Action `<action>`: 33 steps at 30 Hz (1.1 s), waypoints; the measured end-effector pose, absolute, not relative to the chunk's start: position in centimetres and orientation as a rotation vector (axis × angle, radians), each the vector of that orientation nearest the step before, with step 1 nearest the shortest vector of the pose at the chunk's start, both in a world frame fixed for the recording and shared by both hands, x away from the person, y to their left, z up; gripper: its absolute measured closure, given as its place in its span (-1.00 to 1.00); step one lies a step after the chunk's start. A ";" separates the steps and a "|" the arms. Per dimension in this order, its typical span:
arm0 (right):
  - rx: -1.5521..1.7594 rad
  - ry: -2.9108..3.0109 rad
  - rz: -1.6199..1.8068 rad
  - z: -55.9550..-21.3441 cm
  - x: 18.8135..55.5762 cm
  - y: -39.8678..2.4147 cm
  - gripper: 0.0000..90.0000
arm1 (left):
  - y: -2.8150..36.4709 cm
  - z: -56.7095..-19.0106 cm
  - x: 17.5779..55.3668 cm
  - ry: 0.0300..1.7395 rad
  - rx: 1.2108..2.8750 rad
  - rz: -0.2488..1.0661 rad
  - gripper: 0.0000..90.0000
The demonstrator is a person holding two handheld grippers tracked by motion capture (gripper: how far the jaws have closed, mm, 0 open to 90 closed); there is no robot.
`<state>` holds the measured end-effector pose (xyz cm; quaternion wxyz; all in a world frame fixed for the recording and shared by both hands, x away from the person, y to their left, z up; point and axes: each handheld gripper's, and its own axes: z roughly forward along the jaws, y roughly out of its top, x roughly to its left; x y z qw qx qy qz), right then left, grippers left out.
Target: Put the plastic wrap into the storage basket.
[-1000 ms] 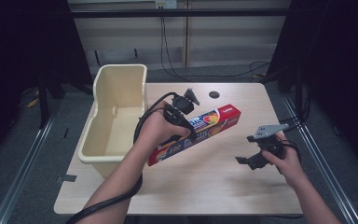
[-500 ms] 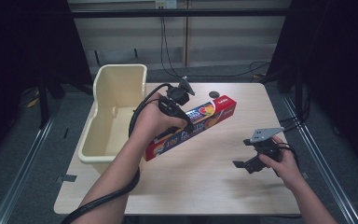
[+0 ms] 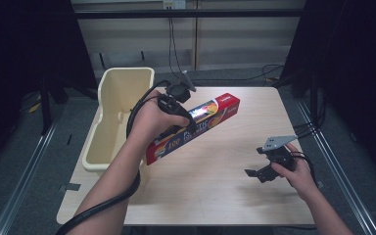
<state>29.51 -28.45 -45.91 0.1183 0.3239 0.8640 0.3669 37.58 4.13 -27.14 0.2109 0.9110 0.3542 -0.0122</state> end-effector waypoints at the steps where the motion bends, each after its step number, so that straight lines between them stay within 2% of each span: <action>1: 0.948 2.531 1.075 -46.0 29.5 -28.4 -0.95 | 4.3 -27.0 37.6 0.997 2.531 -0.032 -0.11; 33: 0.975 2.499 1.086 -45.9 28.9 -29.2 -0.95 | 9.7 -24.1 38.4 1.252 2.408 0.021 -0.11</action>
